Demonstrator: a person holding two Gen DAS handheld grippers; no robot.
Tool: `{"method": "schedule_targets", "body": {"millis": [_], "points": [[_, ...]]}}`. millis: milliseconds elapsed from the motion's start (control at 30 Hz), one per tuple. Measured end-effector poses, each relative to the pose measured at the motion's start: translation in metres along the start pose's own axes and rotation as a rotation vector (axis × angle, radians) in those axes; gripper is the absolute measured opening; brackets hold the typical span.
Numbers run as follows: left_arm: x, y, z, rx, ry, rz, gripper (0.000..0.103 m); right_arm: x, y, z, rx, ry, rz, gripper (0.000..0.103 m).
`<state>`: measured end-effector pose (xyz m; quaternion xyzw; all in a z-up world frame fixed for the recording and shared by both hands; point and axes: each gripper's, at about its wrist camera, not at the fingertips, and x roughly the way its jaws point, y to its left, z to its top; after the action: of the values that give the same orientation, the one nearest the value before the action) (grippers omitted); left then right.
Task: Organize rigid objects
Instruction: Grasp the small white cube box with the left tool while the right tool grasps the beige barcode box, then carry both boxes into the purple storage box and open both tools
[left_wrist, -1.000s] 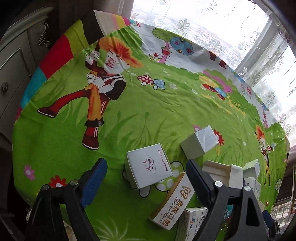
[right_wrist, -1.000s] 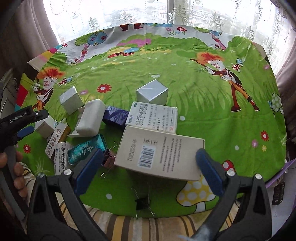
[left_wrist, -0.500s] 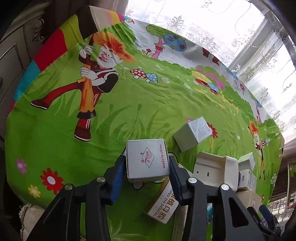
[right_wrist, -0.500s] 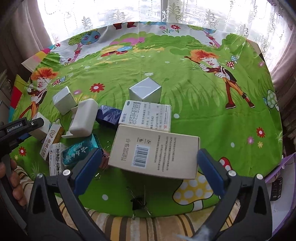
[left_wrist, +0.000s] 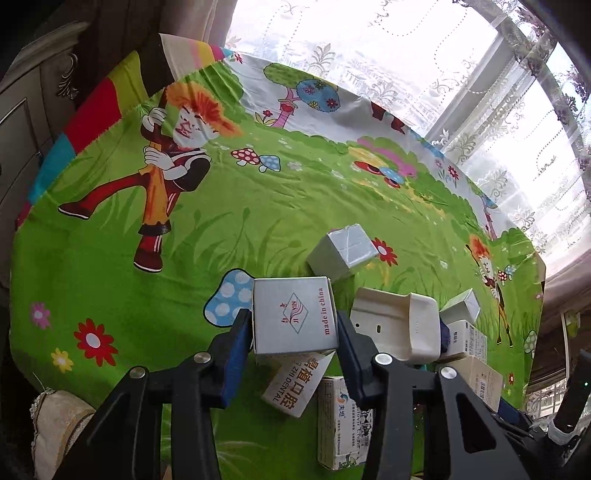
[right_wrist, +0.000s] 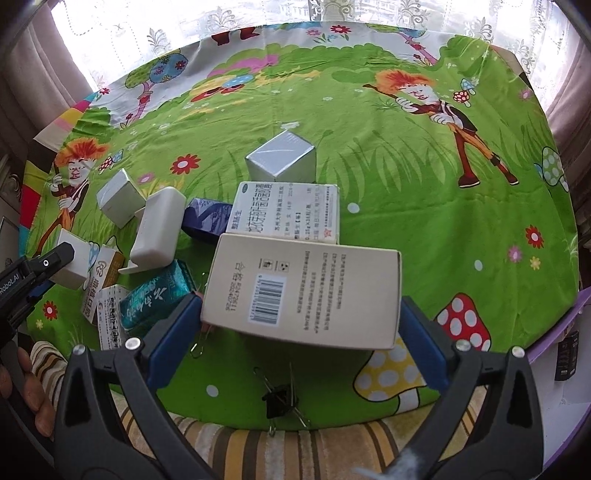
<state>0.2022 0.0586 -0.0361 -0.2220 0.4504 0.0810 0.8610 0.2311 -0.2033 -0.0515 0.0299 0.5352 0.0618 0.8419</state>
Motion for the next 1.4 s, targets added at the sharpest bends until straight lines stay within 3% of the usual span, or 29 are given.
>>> {"method": "schedule_targets", "body": {"millis": [400,833,1067,1400], "points": [[-0.036,-0.042,-0.024,0.105,-0.055,-0.092,0.045,-0.023,-0.01,-0.01,0.019,-0.051,0.067,0.101],[-0.067,-0.09,-0.063,0.215,-0.051,-0.208,0.045,-0.072,-0.035,-0.032,0.039,-0.147,0.137,0.101],[-0.077,-0.112,-0.082,0.248,-0.013,-0.291,0.045,-0.099,-0.062,-0.051,0.077,-0.188,0.155,0.101],[-0.084,-0.163,-0.121,0.304,0.125,-0.47,0.045,-0.134,-0.134,-0.087,0.186,-0.219,0.154,0.101]]}}
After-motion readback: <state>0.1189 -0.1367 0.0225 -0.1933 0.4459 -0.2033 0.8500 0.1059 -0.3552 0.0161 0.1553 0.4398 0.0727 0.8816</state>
